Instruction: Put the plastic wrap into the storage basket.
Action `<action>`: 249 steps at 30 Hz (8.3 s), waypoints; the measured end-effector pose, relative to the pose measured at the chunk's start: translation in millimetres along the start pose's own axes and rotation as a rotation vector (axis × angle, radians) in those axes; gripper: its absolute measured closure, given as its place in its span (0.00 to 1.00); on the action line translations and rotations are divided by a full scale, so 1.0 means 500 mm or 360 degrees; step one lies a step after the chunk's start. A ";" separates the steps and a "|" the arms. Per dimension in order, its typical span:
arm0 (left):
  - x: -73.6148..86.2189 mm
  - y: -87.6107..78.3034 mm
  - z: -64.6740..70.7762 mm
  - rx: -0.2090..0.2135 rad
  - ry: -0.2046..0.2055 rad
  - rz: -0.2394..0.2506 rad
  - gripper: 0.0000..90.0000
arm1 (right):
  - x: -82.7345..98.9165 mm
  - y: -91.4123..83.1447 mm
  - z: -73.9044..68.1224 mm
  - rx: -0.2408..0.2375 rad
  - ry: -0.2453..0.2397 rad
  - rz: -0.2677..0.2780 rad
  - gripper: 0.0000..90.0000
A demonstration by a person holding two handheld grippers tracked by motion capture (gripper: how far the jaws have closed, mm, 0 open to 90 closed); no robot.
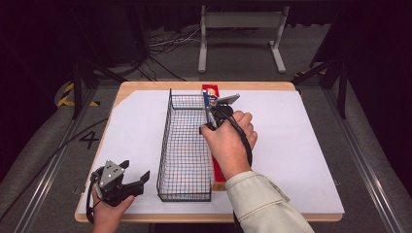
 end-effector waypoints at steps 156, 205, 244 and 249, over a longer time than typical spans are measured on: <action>0.012 0.001 -0.004 -0.0005 -0.0008 -0.0026 0.21 | 0.040 0.065 -0.070 -0.0265 -0.0118 0.0114 0.30; 0.022 0.008 -0.009 -0.0029 0.0014 -0.0064 0.21 | -0.033 0.007 0.331 -0.0515 -0.0540 0.0375 0.21; 0.040 0.003 -0.011 0.0002 0.0034 -0.0049 0.21 | 0.079 0.092 0.536 -0.0613 -0.0693 0.0505 0.17; 0.041 0.002 -0.012 0.0001 0.0017 -0.0045 0.21 | 0.099 0.099 0.541 -0.0628 -0.0684 0.0498 0.16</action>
Point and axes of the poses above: each handheld gripper's, and its own axes: y roughly forward along the jaws, x roughly out of its underside, z roughly to its right, the point moved 3 cm from there along y, roughly forward along the jaws, and after that the axes turned 14 degrees about y, right-handed, at the moved point
